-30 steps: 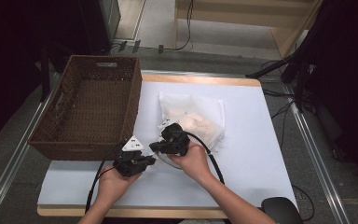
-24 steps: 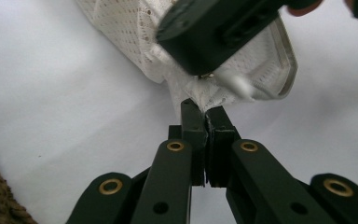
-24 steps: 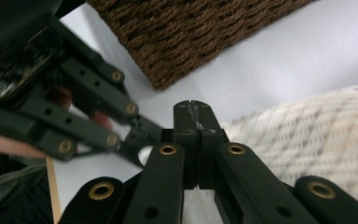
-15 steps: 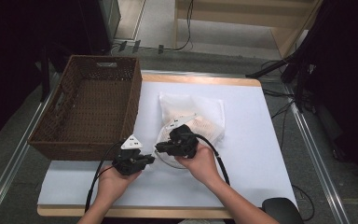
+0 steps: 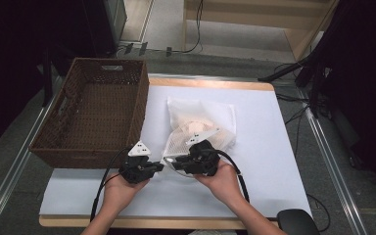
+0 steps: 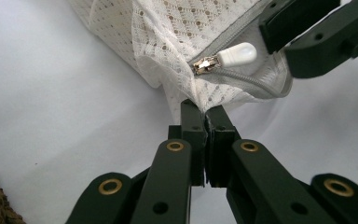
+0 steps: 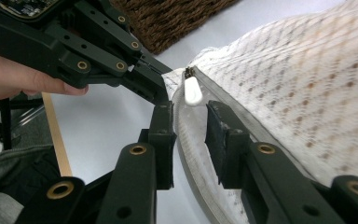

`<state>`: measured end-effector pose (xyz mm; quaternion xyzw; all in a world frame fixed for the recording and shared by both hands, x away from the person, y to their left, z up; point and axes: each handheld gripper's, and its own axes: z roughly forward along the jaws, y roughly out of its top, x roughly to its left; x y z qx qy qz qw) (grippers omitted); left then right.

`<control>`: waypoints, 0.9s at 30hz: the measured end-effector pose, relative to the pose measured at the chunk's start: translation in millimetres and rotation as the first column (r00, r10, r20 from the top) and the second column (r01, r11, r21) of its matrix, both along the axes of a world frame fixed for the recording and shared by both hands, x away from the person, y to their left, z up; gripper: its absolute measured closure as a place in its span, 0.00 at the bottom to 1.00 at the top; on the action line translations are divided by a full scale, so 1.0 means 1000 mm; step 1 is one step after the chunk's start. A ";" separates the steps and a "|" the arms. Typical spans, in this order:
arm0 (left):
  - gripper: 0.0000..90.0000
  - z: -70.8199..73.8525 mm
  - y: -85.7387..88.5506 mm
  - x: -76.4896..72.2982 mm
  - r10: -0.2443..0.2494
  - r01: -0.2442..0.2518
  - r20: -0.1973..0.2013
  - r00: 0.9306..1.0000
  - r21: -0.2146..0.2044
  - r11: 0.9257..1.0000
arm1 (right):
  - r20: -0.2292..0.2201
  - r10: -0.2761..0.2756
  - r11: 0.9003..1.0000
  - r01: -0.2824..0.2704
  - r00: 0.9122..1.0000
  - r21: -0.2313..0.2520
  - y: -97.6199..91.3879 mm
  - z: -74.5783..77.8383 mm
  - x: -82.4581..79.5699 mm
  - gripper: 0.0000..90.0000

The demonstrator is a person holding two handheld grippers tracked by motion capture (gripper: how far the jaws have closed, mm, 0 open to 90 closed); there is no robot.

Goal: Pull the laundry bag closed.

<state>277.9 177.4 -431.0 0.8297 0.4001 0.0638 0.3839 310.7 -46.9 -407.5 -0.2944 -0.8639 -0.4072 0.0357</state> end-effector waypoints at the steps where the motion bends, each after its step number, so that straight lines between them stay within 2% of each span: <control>1: 0.99 0.000 -0.001 0.000 -0.005 0.005 0.000 1.000 0.007 1.000 | -0.006 0.004 1.000 -0.004 1.000 0.002 0.001 -0.001 0.000 0.80; 12: 0.98 -0.002 -0.005 -0.001 -0.021 0.021 -0.003 1.000 0.018 1.000 | -0.058 0.010 1.000 -0.009 0.998 0.019 0.011 -0.009 0.005 0.82; 24: 0.98 -0.004 -0.008 -0.001 -0.034 0.034 -0.010 0.999 0.024 0.999 | -0.096 -0.019 0.999 0.023 0.995 0.042 0.013 -0.015 0.014 0.83; 27: 0.98 -0.005 -0.008 -0.001 -0.039 0.039 -0.010 0.999 0.024 0.999 | -0.117 -0.028 0.997 0.036 0.993 0.070 0.011 -0.015 0.017 0.91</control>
